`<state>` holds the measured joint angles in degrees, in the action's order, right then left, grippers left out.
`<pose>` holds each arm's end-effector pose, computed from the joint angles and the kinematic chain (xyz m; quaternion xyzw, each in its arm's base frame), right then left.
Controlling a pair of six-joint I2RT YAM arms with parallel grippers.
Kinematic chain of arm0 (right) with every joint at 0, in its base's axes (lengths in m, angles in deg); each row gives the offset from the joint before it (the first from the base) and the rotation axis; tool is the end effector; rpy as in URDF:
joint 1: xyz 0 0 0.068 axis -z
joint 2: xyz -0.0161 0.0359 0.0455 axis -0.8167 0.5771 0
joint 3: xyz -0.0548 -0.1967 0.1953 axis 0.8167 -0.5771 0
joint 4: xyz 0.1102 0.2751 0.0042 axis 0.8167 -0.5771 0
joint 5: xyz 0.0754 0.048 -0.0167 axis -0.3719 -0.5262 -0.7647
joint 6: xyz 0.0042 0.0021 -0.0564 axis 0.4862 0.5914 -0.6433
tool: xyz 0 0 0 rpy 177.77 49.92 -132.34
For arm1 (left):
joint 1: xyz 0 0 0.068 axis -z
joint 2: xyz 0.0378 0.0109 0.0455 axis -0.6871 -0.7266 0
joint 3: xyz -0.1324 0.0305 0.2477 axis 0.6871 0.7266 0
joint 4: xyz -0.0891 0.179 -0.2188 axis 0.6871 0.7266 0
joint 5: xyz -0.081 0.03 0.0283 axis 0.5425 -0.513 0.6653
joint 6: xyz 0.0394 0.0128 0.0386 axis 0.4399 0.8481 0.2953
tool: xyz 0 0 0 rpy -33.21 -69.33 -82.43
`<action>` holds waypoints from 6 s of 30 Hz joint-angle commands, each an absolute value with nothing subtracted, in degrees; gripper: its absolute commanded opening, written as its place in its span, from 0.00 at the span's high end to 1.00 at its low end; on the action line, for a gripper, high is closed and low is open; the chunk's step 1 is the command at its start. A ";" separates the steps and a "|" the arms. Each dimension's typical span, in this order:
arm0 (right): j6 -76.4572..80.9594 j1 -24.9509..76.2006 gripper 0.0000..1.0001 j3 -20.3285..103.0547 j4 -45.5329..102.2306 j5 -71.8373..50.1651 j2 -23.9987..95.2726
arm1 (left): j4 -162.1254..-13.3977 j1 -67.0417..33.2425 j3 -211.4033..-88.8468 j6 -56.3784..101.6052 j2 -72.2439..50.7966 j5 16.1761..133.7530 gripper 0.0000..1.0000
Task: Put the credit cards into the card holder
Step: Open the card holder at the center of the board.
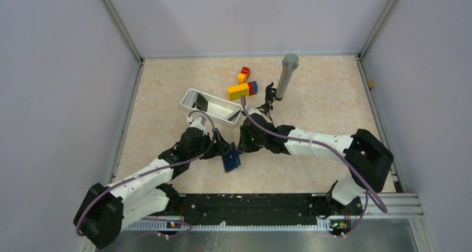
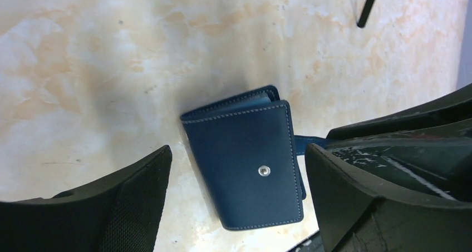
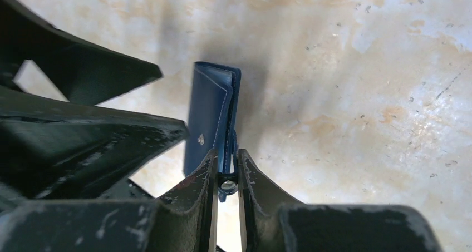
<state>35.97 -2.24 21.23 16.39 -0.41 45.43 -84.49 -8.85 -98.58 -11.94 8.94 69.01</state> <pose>0.2005 0.3050 0.1890 -0.1249 0.9247 0.2549 0.2536 0.1824 -0.1274 0.1596 -0.0809 0.8883 -0.3061 0.3326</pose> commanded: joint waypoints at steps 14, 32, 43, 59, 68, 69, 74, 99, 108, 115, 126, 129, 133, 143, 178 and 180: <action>37.23 -2.98 1.00 18.91 20.49 -1.90 38.89 | -85.94 -7.98 -100.57 -9.65 6.36 78.52 0.21; 37.37 -3.03 1.00 18.50 19.16 0.23 38.75 | -69.32 -7.18 -106.13 -2.14 8.90 64.68 0.34; 37.78 -2.98 1.00 17.95 17.34 1.86 39.37 | -62.98 -6.92 -108.19 -0.26 11.40 55.93 0.39; 39.49 -2.94 1.00 15.65 15.11 5.55 44.16 | -66.02 -6.96 -103.58 -3.59 10.53 55.27 0.60; 39.96 -2.93 1.00 14.17 16.01 7.20 45.91 | -74.45 -7.05 -99.37 -4.14 9.87 60.38 0.60; 39.96 -2.93 1.00 14.16 16.02 7.26 46.08 | -75.16 -7.05 -99.02 -4.21 9.66 60.55 0.60; 39.55 -3.00 1.00 14.16 16.80 6.52 45.56 | -76.37 -7.06 -98.39 -4.40 9.00 60.67 0.60; 39.03 -2.93 1.00 11.61 28.35 0.56 34.54 | -78.29 -7.19 -106.09 0.42 9.99 72.00 0.24; 39.02 -2.99 1.00 10.91 28.51 1.27 31.64 | -78.69 -7.12 -106.51 -0.01 6.55 72.03 0.22; 39.03 -2.98 1.00 10.90 28.48 1.11 32.11 | -80.81 -7.17 -105.32 -1.72 6.54 72.41 0.20; 40.77 -2.98 1.00 10.41 22.73 7.01 34.14 | -81.54 -7.19 -104.26 -1.90 5.25 71.76 0.38; 41.74 -2.95 1.00 9.54 21.10 8.94 35.22 | -81.92 -7.19 -103.58 -2.14 6.06 71.42 0.38; 42.71 -2.94 1.00 8.91 19.82 10.03 36.36 | -82.68 -7.15 -102.56 -2.73 6.28 71.38 0.38; 44.05 -1.07 1.00 6.04 18.66 12.06 38.84 | -82.23 -7.16 -101.16 -4.90 8.87 67.37 0.45; 43.95 -0.63 1.00 5.59 19.95 10.69 39.54 | -89.95 -7.23 -98.12 -4.78 6.32 72.65 0.43; 43.95 -0.65 1.00 5.54 19.92 10.71 39.49 | -90.14 -7.20 -97.93 -4.83 5.99 72.54 0.43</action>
